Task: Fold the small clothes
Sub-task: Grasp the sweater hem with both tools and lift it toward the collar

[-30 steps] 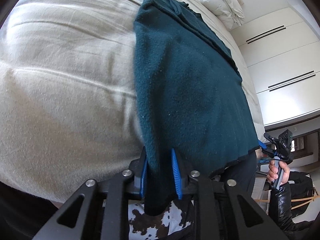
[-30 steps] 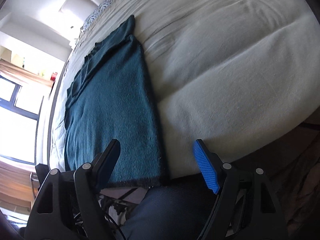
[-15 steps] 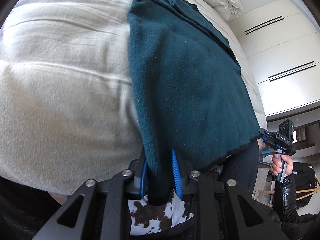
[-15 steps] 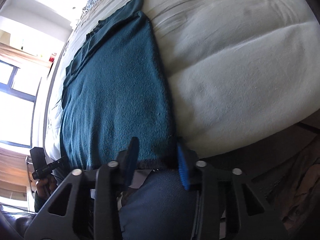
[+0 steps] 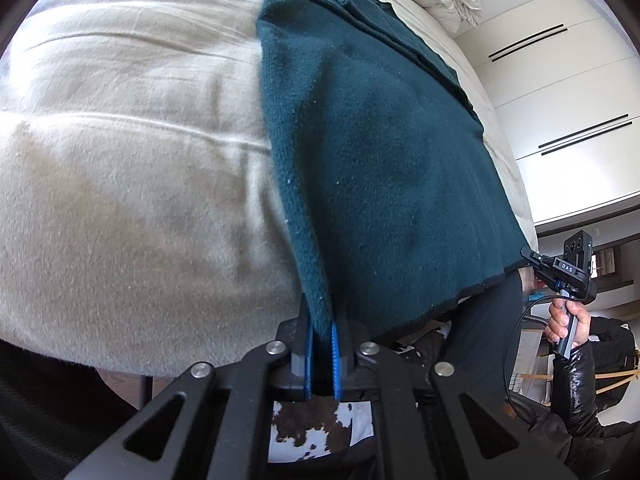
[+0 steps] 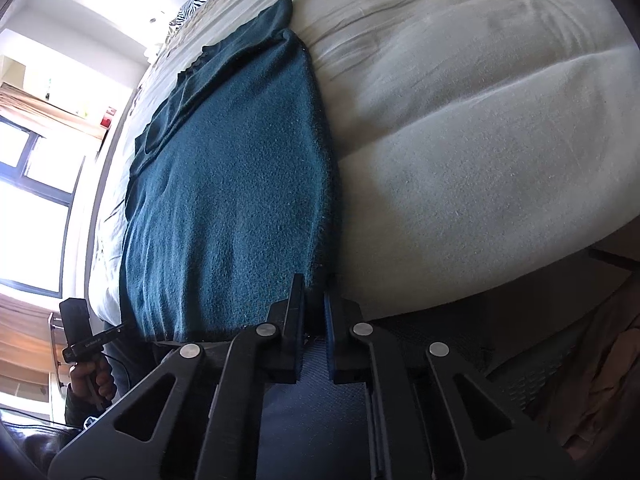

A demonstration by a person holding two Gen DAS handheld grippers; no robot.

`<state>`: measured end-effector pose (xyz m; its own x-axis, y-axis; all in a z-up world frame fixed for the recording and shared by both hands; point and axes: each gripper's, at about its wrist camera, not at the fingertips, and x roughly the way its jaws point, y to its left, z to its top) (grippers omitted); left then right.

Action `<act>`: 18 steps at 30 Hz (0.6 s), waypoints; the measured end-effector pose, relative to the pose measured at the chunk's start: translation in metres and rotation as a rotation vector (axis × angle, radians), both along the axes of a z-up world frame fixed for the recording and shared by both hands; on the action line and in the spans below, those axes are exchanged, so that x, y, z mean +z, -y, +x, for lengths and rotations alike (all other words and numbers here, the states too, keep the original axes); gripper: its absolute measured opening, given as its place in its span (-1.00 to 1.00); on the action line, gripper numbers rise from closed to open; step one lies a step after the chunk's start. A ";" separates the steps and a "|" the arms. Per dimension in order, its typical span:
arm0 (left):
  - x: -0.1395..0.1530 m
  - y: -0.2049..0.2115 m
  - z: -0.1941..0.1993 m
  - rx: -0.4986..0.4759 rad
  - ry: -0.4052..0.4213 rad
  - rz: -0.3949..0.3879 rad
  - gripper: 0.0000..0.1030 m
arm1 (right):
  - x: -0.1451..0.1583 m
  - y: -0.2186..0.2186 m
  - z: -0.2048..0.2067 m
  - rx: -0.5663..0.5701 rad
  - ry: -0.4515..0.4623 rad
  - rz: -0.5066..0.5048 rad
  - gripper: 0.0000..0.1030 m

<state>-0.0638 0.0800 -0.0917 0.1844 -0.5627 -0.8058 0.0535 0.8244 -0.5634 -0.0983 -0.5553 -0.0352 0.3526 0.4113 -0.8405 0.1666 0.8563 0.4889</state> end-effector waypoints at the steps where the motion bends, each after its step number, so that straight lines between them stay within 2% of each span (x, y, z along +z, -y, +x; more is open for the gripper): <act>1: 0.000 0.000 0.000 -0.002 0.001 0.002 -0.87 | 0.000 0.000 0.000 0.000 0.003 0.000 -0.87; 4: 0.004 0.000 -0.001 -0.002 0.010 -0.010 -0.89 | 0.002 -0.001 -0.001 -0.003 0.015 0.006 -0.87; 7: 0.011 -0.002 0.000 0.008 0.023 -0.062 -0.89 | 0.006 0.000 -0.001 -0.005 0.034 0.015 -0.87; 18: 0.043 -0.025 0.018 0.110 0.100 -0.338 -0.89 | 0.041 -0.004 0.008 -0.033 0.174 0.089 -0.88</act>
<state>-0.0454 0.1051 -0.0482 0.3272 -0.7666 -0.5524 0.0437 0.5963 -0.8016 -0.0903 -0.5512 0.0060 0.5039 0.4672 -0.7265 0.1006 0.8036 0.5866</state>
